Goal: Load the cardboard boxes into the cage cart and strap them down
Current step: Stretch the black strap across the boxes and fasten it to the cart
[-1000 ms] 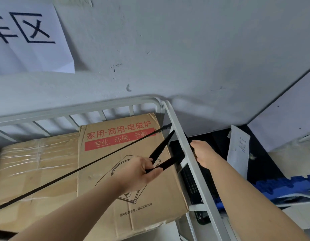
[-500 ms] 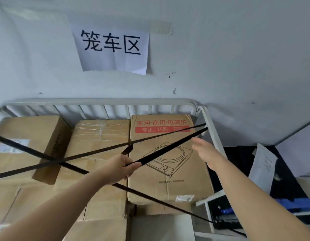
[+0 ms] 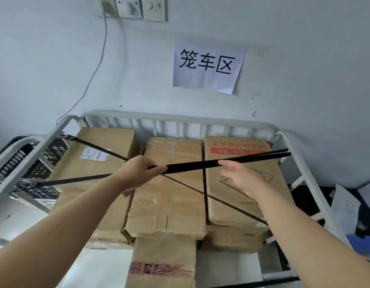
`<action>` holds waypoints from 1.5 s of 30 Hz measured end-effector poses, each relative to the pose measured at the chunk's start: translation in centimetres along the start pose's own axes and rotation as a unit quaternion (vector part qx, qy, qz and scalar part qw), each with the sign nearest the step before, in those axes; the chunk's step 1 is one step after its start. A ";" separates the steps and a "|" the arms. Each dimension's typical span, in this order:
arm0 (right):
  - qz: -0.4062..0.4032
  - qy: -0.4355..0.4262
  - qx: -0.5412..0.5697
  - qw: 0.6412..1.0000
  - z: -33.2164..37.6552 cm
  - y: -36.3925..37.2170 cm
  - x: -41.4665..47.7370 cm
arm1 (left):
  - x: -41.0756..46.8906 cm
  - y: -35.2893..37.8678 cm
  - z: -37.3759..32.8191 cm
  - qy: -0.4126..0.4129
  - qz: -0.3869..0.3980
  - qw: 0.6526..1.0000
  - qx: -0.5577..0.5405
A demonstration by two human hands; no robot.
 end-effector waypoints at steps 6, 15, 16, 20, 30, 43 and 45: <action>0.016 -0.006 -0.060 0.998 3.0 5.5 1.5 | -3.5 -0.7 6.6 -0.072 0.004 0.997 -0.002; 0.052 -0.032 -0.159 0.985 5.7 10.5 5.7 | -4.7 -1.2 10.1 -0.118 0.020 0.993 0.006; 0.053 -0.031 -0.173 0.983 5.9 10.8 6.3 | -4.5 -1.6 10.5 -0.123 0.012 0.992 -0.008; 0.070 -0.018 -0.192 0.979 6.7 12.2 8.1 | -3.4 -3.9 11.7 -0.144 -0.024 0.989 0.002; 0.069 -0.019 -0.184 0.980 12.8 13.6 15.9 | 4.1 -10.5 15.8 -0.071 0.033 0.986 -0.150; 0.081 -0.002 -0.101 0.992 18.0 17.8 32.3 | 18.0 -17.9 26.4 -0.061 -0.035 0.966 -0.248; 0.068 -0.012 -0.081 0.994 18.5 18.4 34.4 | 19.6 -17.8 28.3 -0.091 -0.063 0.956 -0.272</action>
Point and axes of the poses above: each hand's wrist, its own x-axis towards the middle knuckle, its own y-axis out of the palm, z = x × y, the point moved 8 cm from there along x, towards the middle knuckle, and after that the axes turned 14 degrees about z, right-handed, at the moved point
